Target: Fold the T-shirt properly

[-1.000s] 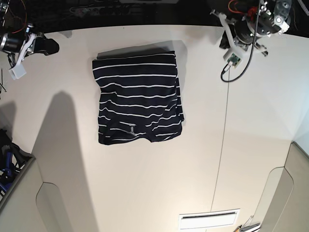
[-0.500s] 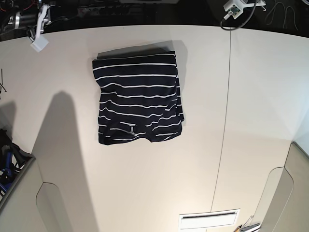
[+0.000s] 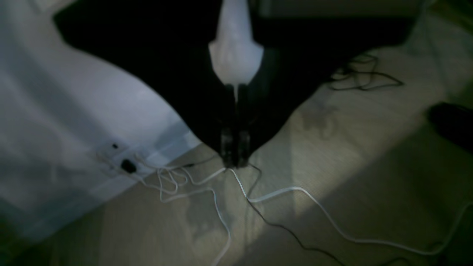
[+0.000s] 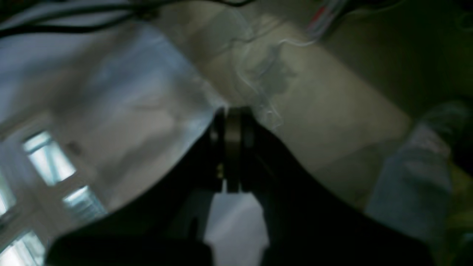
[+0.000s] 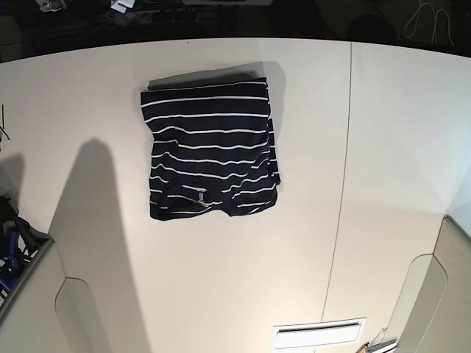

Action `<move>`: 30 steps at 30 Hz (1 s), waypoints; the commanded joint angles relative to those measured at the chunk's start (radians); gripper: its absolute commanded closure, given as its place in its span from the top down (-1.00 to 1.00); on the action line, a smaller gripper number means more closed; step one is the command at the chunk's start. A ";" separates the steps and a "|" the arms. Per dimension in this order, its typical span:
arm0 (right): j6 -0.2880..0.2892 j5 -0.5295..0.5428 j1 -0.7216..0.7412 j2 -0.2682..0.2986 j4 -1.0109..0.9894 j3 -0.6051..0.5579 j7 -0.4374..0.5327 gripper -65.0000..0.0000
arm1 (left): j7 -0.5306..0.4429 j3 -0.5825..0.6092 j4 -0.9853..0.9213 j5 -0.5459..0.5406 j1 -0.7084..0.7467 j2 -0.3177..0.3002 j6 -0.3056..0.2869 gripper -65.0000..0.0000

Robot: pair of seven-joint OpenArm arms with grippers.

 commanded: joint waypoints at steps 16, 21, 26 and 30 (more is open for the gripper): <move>-0.019 -0.367 0.269 0.012 -0.464 -0.443 0.249 -1.00 | -0.063 0.206 -0.577 -0.007 -0.400 0.232 0.129 -1.00; -0.021 -0.439 0.274 -0.011 -0.464 -0.431 0.248 -1.00 | 0.051 0.316 -0.644 -0.041 -0.508 0.269 0.225 -1.00; -0.021 -0.470 0.271 -0.045 -0.464 -0.414 0.248 -1.00 | 0.042 0.402 -0.644 -0.061 -0.558 0.269 0.286 -1.00; -0.021 -0.469 0.271 -0.066 -0.464 -0.414 0.248 -1.00 | 0.010 0.402 -0.644 -0.060 -0.575 0.269 0.286 -1.00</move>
